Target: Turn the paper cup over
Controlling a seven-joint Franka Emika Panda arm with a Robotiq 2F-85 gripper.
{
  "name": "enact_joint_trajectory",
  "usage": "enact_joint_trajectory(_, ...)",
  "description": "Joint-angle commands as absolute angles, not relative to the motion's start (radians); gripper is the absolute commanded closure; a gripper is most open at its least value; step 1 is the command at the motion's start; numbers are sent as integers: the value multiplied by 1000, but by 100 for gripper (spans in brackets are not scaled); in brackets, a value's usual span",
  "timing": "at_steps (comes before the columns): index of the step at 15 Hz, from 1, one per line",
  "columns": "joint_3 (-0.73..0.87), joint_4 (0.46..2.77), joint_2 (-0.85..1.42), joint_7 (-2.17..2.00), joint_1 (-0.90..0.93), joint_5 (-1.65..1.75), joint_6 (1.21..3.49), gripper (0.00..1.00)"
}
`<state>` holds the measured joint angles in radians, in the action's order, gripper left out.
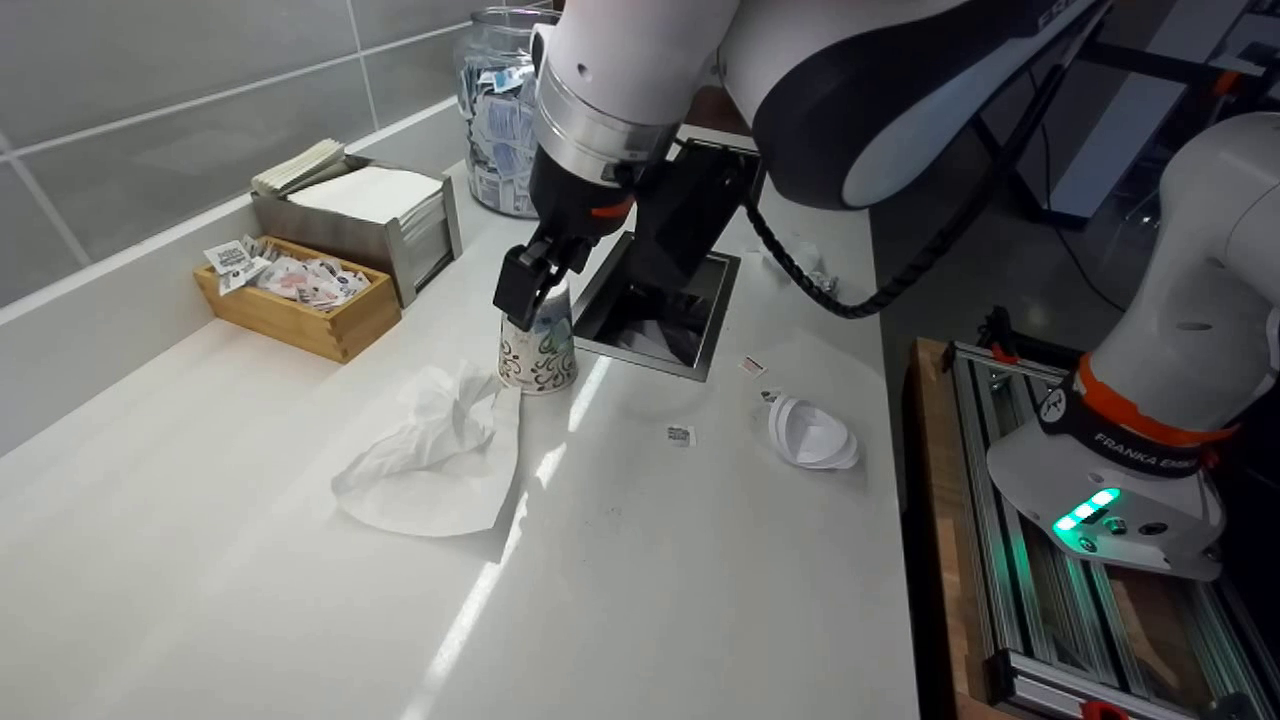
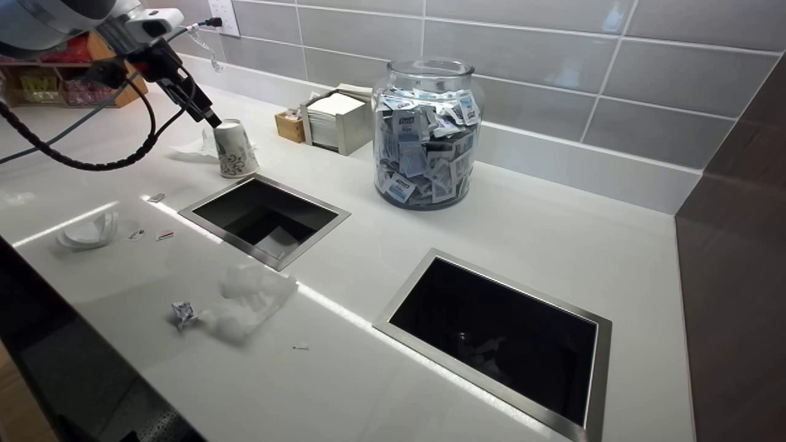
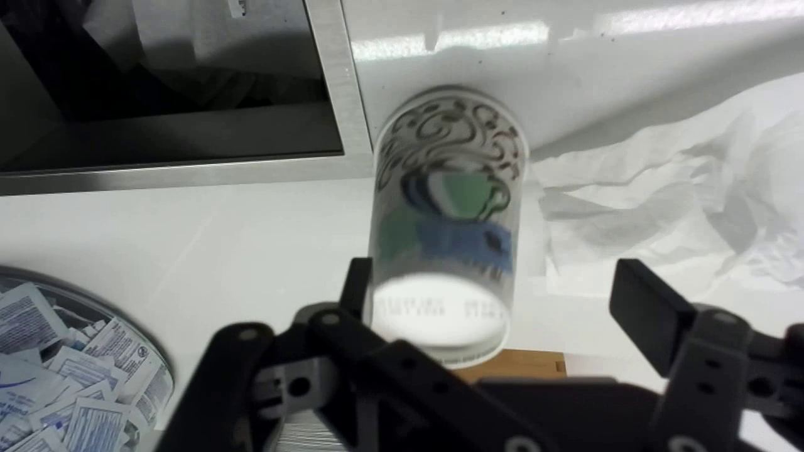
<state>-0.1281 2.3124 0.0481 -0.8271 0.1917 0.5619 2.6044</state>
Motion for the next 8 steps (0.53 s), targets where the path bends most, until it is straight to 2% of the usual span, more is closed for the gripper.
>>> enact_joint_trajectory(1, -130, 2338, 42, -832, 188, 546, 2633, 0)
enact_joint_trajectory(8, -119, 2312, 29, -773, 167, 419, 2612, 0)
